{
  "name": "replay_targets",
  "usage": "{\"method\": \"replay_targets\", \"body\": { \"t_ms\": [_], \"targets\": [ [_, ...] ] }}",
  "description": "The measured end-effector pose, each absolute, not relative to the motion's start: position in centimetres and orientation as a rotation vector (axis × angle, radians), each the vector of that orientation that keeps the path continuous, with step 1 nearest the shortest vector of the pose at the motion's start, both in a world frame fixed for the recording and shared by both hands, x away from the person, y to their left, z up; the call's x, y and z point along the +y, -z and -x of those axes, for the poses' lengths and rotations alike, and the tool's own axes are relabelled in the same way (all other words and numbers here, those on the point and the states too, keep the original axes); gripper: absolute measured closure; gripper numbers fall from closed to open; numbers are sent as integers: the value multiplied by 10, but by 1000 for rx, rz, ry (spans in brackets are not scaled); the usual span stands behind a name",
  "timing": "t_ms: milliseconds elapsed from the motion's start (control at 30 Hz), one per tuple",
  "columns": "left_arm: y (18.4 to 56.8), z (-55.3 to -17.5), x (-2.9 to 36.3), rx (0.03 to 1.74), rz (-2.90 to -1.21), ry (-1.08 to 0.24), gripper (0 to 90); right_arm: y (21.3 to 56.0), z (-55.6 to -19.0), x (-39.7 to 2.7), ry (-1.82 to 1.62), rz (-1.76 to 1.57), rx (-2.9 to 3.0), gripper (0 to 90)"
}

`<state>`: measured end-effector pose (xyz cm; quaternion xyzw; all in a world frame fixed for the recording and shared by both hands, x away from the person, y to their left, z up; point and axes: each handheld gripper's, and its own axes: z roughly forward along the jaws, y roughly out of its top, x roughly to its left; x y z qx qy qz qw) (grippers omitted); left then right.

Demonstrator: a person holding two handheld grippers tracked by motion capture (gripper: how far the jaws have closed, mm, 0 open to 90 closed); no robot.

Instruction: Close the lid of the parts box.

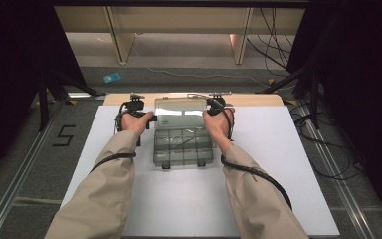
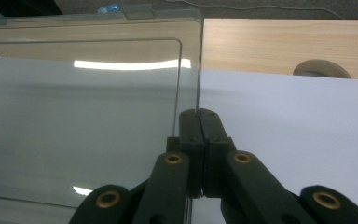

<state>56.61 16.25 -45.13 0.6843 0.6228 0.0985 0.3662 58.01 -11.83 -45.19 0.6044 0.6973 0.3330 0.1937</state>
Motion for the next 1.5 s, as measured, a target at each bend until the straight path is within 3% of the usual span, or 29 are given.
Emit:
{"method": "replay_targets", "body": {
  "t_ms": [267,533,733,1033,1500],
  "targets": [
    [453,-569,158,1676,-1709,-211,800,451,-578,-118,-949,-1685,1946,900],
    [449,-567,151,1724,-1718,-276,875,451,-576,-118,-941,-1654,1956,900],
    [447,-562,150,1739,-1685,-287,882,451,-577,-121,-968,-1682,1965,876],
    [441,-557,148,1696,-1701,-328,882,444,-585,-132,-1054,-1694,2044,662],
    [440,-555,147,1661,-1704,-348,883,414,-620,-135,-1074,-1709,2027,642]
  ]
}}
